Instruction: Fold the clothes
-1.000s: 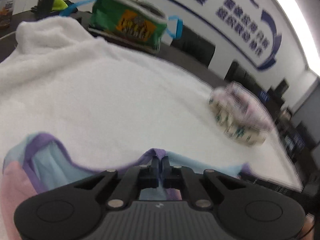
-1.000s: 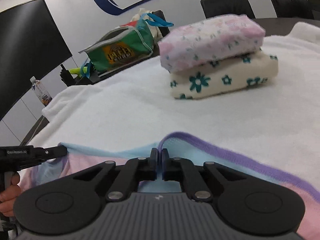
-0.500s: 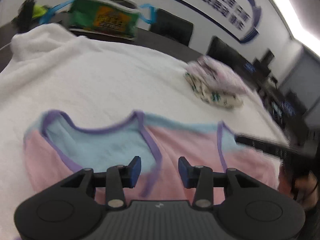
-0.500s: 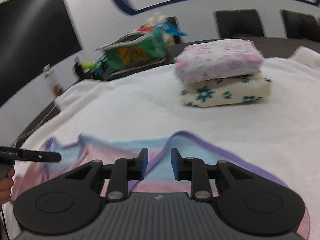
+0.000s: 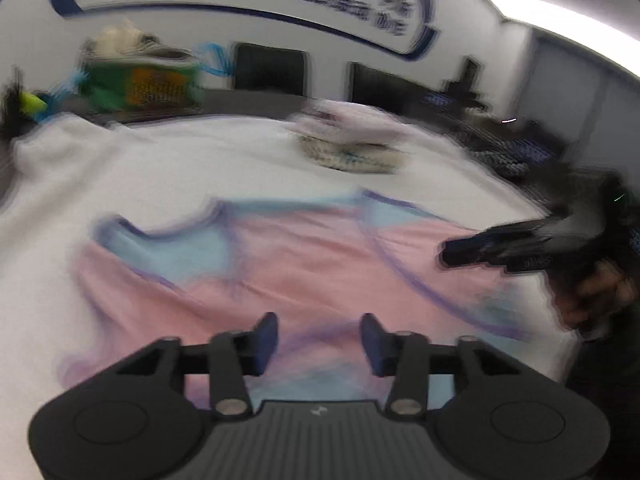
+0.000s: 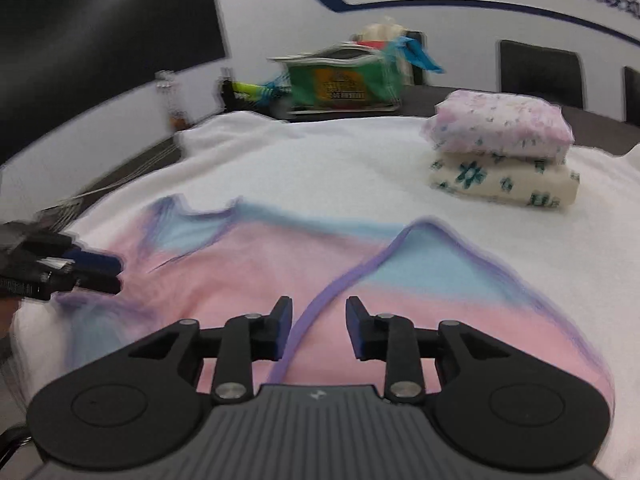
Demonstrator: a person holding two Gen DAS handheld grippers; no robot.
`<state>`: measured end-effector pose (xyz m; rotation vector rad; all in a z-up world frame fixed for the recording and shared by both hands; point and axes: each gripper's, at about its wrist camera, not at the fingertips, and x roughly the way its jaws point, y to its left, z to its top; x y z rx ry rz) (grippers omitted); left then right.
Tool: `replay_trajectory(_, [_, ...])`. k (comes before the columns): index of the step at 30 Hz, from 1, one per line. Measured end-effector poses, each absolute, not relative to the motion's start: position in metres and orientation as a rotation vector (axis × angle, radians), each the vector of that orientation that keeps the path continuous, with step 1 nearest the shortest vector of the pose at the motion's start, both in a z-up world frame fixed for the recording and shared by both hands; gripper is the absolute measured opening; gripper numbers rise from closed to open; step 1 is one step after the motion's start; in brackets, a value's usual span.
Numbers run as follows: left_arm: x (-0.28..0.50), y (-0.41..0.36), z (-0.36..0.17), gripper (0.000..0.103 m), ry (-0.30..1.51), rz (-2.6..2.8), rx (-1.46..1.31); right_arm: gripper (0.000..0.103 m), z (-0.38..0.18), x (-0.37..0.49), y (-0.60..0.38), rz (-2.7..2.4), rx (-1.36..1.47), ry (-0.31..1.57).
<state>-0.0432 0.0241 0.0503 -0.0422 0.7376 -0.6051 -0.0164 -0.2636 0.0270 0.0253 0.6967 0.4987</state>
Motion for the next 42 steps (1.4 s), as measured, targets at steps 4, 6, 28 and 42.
replay_trajectory(4, [-0.064, 0.003, 0.031, 0.042, 0.789, -0.628, -0.036, 0.030, 0.018, -0.071, -0.273, 0.526, -0.009, 0.736])
replay_trajectory(6, [-0.063, 0.000, 0.023, 0.033, 0.809, -0.617, -0.049, 0.029, 0.013, -0.084, -0.276, 0.514, -0.020, 0.752])
replay_trajectory(28, [-0.037, 0.053, 0.089, 0.047, 0.724, -0.511, -0.223, 0.046, 0.046, -0.086, -0.287, 0.454, 0.042, 0.642])
replay_trajectory(42, [0.142, 0.032, 0.023, 0.044, 0.983, -0.279, -0.589, 0.039, 0.007, 0.111, -0.307, 0.242, 0.514, 0.832])
